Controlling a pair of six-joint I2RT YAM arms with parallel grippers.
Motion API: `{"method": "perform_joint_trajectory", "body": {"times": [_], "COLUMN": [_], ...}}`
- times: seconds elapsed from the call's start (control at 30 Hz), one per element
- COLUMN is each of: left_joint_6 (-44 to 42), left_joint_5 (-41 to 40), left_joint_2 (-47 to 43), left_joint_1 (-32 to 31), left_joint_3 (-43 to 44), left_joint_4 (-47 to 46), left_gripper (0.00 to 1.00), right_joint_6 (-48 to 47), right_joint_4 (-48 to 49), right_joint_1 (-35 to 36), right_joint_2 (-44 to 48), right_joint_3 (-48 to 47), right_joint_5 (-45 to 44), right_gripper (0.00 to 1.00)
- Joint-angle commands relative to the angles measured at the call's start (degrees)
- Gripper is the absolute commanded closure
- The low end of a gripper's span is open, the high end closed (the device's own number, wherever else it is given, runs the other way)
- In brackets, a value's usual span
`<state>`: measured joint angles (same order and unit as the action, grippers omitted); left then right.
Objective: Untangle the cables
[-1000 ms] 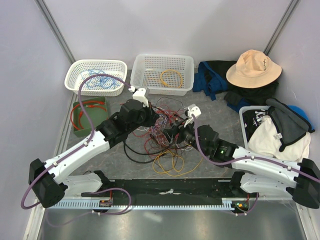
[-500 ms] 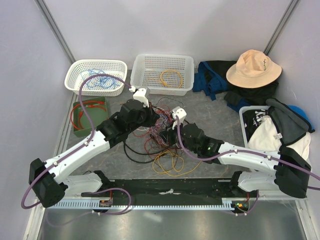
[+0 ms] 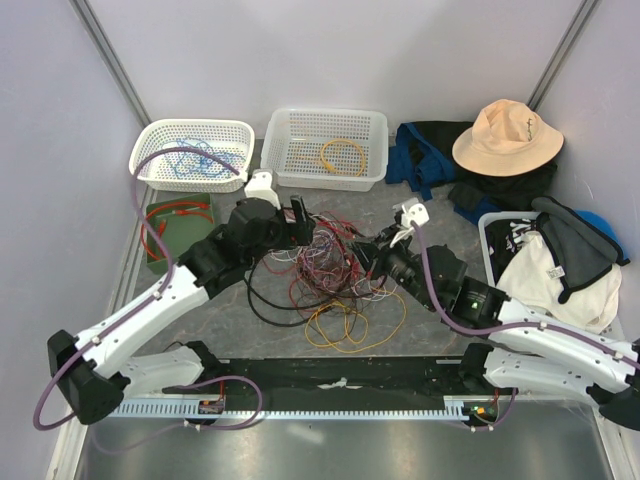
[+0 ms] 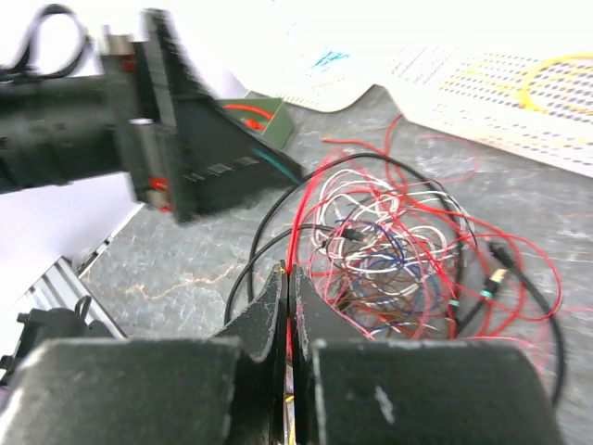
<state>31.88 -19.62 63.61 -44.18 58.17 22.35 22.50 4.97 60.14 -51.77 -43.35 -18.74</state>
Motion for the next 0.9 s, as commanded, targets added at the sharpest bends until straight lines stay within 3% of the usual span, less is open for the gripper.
{"method": "perform_joint_trajectory", "body": {"times": [0.0, 0.17, 0.43, 0.63, 0.87], "left_joint_6": [-0.93, -4.71, -6.30, -7.00, -11.31], "left_joint_5": [-4.04, 12.38, 37.95, 43.43, 42.03], "left_joint_2": [-8.83, -18.25, -14.41, -10.10, -2.72], "left_joint_1": [0.33, 0.33, 0.15, -2.66, -4.68], "left_joint_3": [-0.24, -14.47, -20.29, -29.33, -32.51], "left_joint_4": [-3.87, -29.31, -45.71, -68.78, -84.37], "left_gripper": [0.00, 0.01, 0.02, 0.02, 0.02], "right_joint_6": [-0.27, 1.14, 3.25, 5.53, 7.82], "right_joint_4": [-7.51, -10.15, -16.04, -17.45, -19.38], "right_joint_1": [-0.11, -0.11, -0.11, -0.11, -0.11], "right_joint_2": [2.37, 2.90, 1.15, 0.18, -2.11], "right_joint_3": [-3.93, -9.02, -17.46, -19.92, -24.05], "right_joint_5": [-3.58, -2.53, -3.23, -2.88, -0.43], "right_gripper": [1.00, 1.00, 1.00, 1.00, 1.00]}}
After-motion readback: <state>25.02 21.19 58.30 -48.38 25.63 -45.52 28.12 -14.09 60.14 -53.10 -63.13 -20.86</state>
